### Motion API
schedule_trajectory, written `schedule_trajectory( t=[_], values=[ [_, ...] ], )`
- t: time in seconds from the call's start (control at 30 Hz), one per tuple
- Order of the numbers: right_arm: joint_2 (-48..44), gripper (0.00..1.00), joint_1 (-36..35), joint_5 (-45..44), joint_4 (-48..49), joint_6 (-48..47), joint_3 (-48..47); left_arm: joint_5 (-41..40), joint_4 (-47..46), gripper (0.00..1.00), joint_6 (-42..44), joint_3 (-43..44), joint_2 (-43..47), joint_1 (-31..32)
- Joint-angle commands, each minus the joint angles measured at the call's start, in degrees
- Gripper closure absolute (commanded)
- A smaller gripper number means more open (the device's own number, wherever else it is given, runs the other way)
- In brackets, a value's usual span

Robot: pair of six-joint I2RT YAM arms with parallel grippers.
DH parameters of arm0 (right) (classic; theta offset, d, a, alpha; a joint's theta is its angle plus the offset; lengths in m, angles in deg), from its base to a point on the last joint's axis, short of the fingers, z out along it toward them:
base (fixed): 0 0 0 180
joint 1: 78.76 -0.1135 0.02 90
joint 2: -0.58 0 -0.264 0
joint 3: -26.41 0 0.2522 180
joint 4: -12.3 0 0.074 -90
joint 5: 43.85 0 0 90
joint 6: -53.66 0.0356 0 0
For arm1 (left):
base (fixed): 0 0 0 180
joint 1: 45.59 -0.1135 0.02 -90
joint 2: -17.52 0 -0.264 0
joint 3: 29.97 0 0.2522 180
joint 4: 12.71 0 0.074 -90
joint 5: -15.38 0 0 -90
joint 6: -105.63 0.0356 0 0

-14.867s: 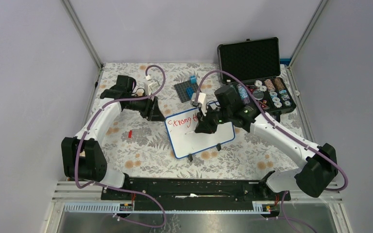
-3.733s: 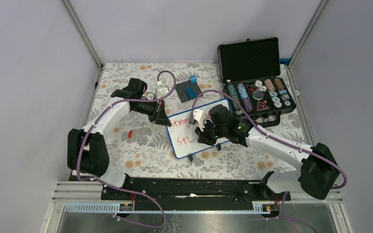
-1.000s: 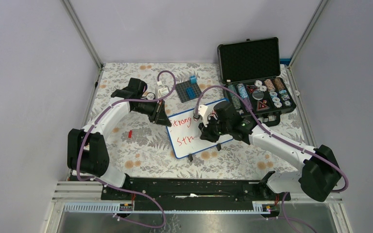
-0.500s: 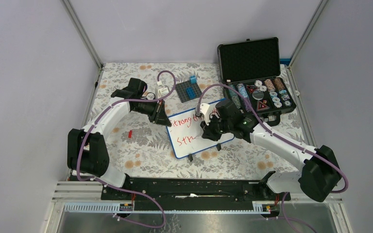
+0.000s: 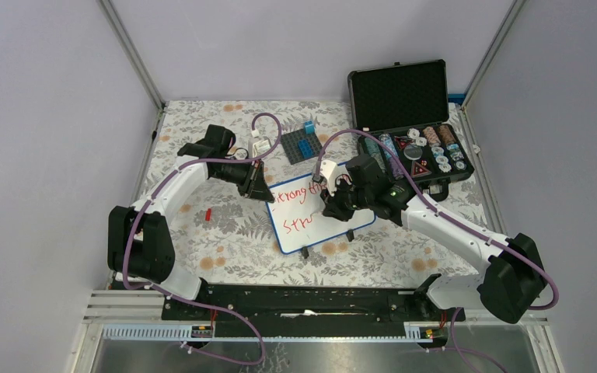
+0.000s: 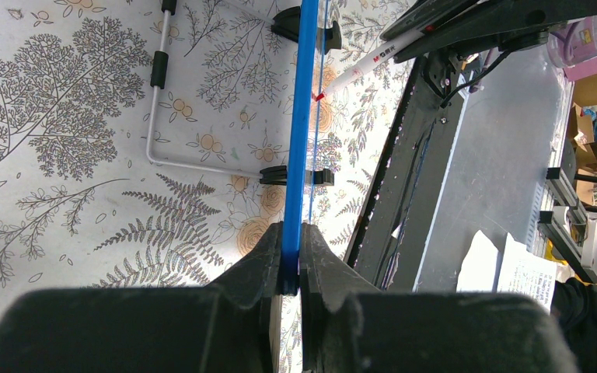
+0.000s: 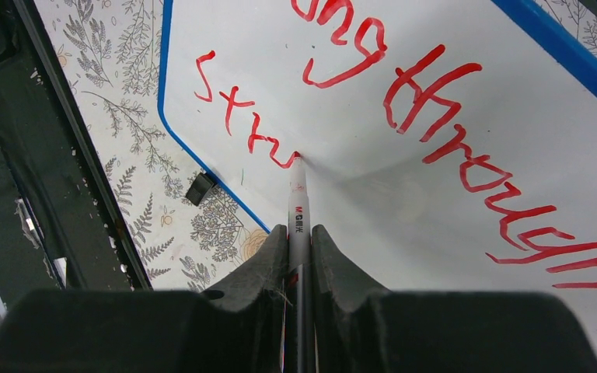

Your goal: Write a sentence on the whiteboard

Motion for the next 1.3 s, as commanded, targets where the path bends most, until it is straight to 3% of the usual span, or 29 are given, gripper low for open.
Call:
schedule_trajectory(
  t=[0.0, 0.63, 1.03, 1.27],
  values=[
    [-0.1, 1.0, 0.6, -2.0, 1.5, -0.9, -2.2, -2.8, -1.9, 1.0, 1.9, 1.6, -0.6, 0.1],
    [-0.8, 1.0, 0.7, -0.1, 1.7, -1.6, 3.3, -3.0, -1.8, 1.0, 1.8, 1.6, -0.7, 0.1],
    [-3.4, 1.0, 0.6, 4.7, -3.9, -3.0, 0.7, -3.0, -1.8, 1.0, 1.7, 1.7, -1.0, 0.2],
    [-5.7, 1.0, 0.6, 2.3, -4.6, -1.8, 0.8, -3.2, -1.8, 1.0, 1.6, 1.9, -0.8, 0.2]
  ],
)
